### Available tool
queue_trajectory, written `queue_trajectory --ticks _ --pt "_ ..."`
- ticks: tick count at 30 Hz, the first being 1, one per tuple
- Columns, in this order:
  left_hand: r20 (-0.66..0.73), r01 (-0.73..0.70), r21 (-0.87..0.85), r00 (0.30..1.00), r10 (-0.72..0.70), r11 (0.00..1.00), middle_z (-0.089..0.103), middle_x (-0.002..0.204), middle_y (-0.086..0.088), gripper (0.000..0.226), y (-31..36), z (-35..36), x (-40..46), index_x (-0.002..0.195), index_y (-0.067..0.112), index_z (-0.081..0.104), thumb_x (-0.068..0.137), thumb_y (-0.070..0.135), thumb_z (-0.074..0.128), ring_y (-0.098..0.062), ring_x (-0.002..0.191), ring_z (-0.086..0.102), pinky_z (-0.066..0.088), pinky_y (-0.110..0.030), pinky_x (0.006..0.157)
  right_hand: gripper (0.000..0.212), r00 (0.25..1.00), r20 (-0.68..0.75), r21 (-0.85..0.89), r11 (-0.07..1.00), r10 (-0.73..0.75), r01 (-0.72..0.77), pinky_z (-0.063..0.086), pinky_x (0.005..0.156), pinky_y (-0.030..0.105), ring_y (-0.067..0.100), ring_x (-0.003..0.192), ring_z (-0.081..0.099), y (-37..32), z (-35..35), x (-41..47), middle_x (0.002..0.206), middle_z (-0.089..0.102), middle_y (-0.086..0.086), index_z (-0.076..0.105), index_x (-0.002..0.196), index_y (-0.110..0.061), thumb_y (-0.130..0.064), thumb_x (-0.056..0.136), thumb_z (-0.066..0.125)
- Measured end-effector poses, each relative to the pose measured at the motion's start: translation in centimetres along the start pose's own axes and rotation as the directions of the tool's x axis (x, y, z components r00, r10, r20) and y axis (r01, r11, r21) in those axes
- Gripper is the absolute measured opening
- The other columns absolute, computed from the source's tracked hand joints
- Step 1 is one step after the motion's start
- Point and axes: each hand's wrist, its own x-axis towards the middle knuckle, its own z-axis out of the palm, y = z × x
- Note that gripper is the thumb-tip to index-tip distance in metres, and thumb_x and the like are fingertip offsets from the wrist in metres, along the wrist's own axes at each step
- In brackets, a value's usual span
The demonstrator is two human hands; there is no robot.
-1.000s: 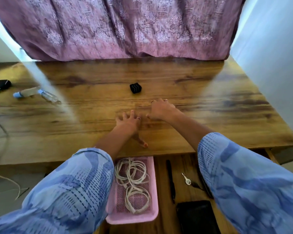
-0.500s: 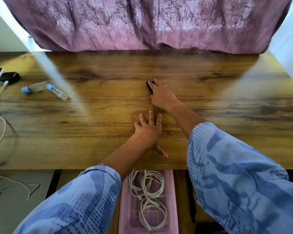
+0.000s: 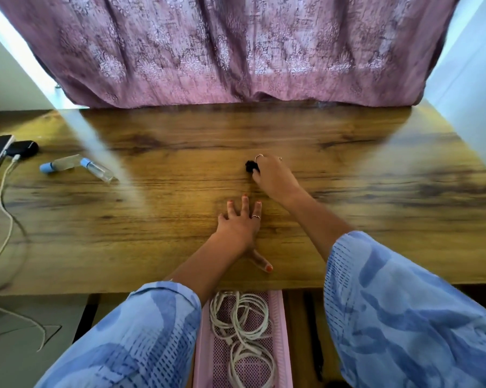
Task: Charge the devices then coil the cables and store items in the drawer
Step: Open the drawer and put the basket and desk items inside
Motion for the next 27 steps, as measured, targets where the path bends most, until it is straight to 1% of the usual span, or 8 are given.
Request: queue_trajectory --ticks 4,8,10,13,15,18,22,27 --pt "-0.028 0.008 -0.034 1.000 -0.009 0.999 -0.025 0.155 -0.009 0.139 0.1 0.3 -1.1 0.146 0.021 -0.021 0.056 0.065 0.075 -0.041 0.142 -0.014 0.008 -0.058 0.114 0.018 1.000 -0.025 0.117 0.993 0.012 -0.009 0.043 0.062 0.024 0.022 0.078 0.060 1.5 -3.0 -5.2 0.092 0.066 0.011 0.062 0.100 -0.001 -0.014 0.095 0.050" --pt "-0.064 -0.049 0.003 0.997 0.049 0.999 0.003 0.159 -0.013 0.111 1.5 0.0 -2.7 0.151 0.017 0.005 0.070 0.051 0.074 -0.038 0.143 0.014 0.025 -0.051 0.114 0.016 0.995 -0.013 0.200 0.976 0.094 -0.090 0.036 0.041 0.014 0.009 0.057 0.052 3.6 -7.1 -12.8 0.074 0.059 0.000 0.057 0.084 -0.007 -0.018 0.094 0.053" --pt "-0.090 -0.100 0.025 0.991 0.102 0.995 0.013 0.157 -0.015 0.094 2.6 0.3 -3.6 0.150 0.015 0.015 0.079 0.041 0.071 -0.033 0.140 0.027 0.029 -0.042 0.113 0.016 0.989 0.028 0.211 0.966 0.147 -0.149 0.041 0.045 0.012 0.009 0.061 0.057 5.2 -9.1 -17.7 0.081 0.064 0.002 0.061 0.091 -0.006 -0.022 0.094 0.055" --pt "-0.138 -0.103 -0.008 0.985 0.101 0.995 0.010 0.158 -0.015 0.077 4.2 1.6 -5.0 0.150 0.012 0.017 0.090 0.035 0.059 -0.031 0.141 0.027 0.028 -0.038 0.113 0.027 0.964 0.134 0.233 0.938 0.230 -0.256 0.048 0.064 0.010 0.008 0.082 0.062 8.3 -11.3 -25.6 0.099 0.066 -0.003 0.062 0.117 -0.015 -0.025 0.093 0.056" --pt "-0.175 -0.089 -0.044 0.981 0.080 0.995 0.011 0.158 -0.017 0.070 5.5 2.7 -5.8 0.149 0.009 0.018 0.094 0.035 0.053 -0.033 0.140 0.027 0.028 -0.037 0.112 0.031 0.937 0.211 0.194 0.928 0.277 -0.318 0.048 0.066 0.009 0.008 0.087 0.062 10.5 -12.0 -30.7 0.107 0.066 -0.003 0.060 0.123 -0.022 -0.025 0.093 0.056" --pt "-0.206 -0.057 -0.080 0.978 0.040 0.995 0.013 0.157 -0.017 0.066 7.7 4.1 -6.6 0.149 0.006 0.019 0.097 0.036 0.047 -0.033 0.140 0.027 0.028 -0.039 0.111 0.033 0.889 0.314 0.088 0.922 0.334 -0.377 0.052 0.067 0.014 0.007 0.088 0.066 13.4 -11.3 -37.5 0.119 0.064 -0.004 0.060 0.125 -0.023 -0.022 0.093 0.056" --pt "-0.202 -0.010 -0.078 0.979 -0.006 0.997 0.006 0.159 -0.016 0.071 9.3 5.6 -7.4 0.149 0.006 0.014 0.096 0.039 0.046 -0.034 0.143 0.016 0.021 -0.040 0.116 0.028 0.824 0.408 -0.006 0.904 0.393 -0.428 0.049 0.065 0.013 -0.001 0.075 0.059 15.7 -8.3 -42.7 0.102 0.068 -0.005 0.063 0.118 -0.022 -0.021 0.091 0.060" --pt "-0.163 0.018 -0.093 0.986 -0.033 0.996 0.002 0.159 -0.013 0.075 9.9 6.4 -8.3 0.150 0.006 0.011 0.095 0.041 0.048 -0.030 0.145 0.013 0.018 -0.039 0.117 0.022 0.861 0.392 -0.129 0.946 0.325 -0.298 0.048 0.072 0.025 0.012 0.081 0.056 15.9 -6.0 -44.8 0.105 0.064 0.003 0.061 0.113 -0.023 -0.018 0.094 0.052"
